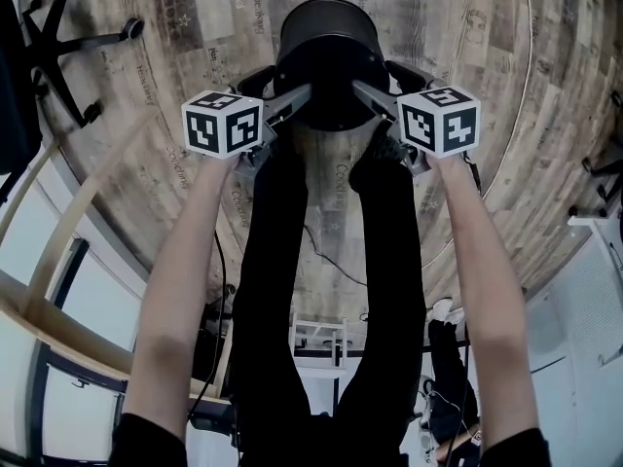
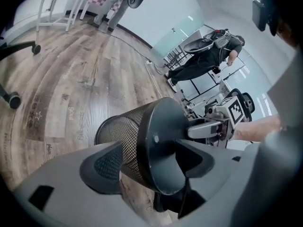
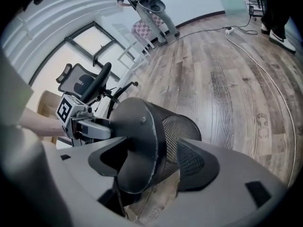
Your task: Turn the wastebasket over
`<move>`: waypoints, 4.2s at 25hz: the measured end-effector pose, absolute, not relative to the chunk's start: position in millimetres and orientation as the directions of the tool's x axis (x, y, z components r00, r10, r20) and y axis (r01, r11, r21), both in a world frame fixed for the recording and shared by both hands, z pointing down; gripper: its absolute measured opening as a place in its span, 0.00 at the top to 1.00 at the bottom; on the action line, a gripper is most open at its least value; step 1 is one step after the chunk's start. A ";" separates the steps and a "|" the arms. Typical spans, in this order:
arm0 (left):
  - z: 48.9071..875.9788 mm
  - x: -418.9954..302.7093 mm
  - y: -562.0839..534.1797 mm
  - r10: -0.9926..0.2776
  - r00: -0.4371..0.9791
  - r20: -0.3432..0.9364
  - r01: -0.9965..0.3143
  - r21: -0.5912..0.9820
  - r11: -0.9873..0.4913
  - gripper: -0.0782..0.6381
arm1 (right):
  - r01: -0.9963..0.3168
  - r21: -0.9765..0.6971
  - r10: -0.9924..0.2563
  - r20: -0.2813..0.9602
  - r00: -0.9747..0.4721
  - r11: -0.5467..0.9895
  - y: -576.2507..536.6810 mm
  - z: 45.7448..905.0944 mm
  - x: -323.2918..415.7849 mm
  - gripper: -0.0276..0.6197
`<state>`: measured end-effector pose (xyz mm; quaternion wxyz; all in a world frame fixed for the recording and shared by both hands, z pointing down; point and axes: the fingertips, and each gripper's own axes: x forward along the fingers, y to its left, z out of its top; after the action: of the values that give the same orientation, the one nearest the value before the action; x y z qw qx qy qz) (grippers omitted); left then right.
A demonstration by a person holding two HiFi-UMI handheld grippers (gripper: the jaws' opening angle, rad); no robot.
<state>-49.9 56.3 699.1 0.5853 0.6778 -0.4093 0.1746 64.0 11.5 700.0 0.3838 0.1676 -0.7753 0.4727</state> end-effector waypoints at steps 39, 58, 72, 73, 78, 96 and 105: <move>683.6 -28.7 50.7 -0.374 0.717 0.588 -0.659 0.747 -0.089 0.32 | -0.486 -0.717 0.225 0.649 -0.727 0.499 16.2 684.9 83.3 0.41; 721.3 -1.3 113.5 -0.226 0.725 0.651 -0.686 0.713 -0.146 0.30 | -0.440 -0.697 0.348 0.686 -0.639 0.565 85.2 723.0 103.6 0.39; 782.8 9.4 144.1 -0.165 0.654 0.738 -0.743 0.586 -0.324 0.30 | -0.420 -0.618 0.300 0.735 -0.608 0.665 118.9 785.3 112.2 0.39; 786.6 10.4 145.8 -0.161 0.650 0.743 -0.745 0.581 -0.328 0.30 | -0.416 -0.611 0.302 0.741 -0.600 0.673 120.2 789.1 113.0 0.39; 801.8 12.9 146.6 -0.144 0.634 0.760 -0.751 0.560 -0.350 0.30 | -0.412 -0.576 0.297 0.769 -0.566 0.707 119.7 802.5 114.6 0.39; 817.7 7.7 155.8 -0.098 0.596 0.797 -0.775 0.539 -0.330 0.30 | -0.388 -0.538 0.347 0.815 -0.464 0.748 125.1 817.0 111.1 0.40; 780.7 2.9 152.5 -0.183 0.543 0.820 -0.839 0.539 -0.074 0.30 | -0.372 -0.477 0.298 0.844 -0.445 0.796 61.4 769.5 101.7 0.40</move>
<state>2.9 152.5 780.7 0.5644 0.6728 -0.3797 0.2908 101.7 61.4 769.5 0.5261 0.0237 -0.7882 0.3184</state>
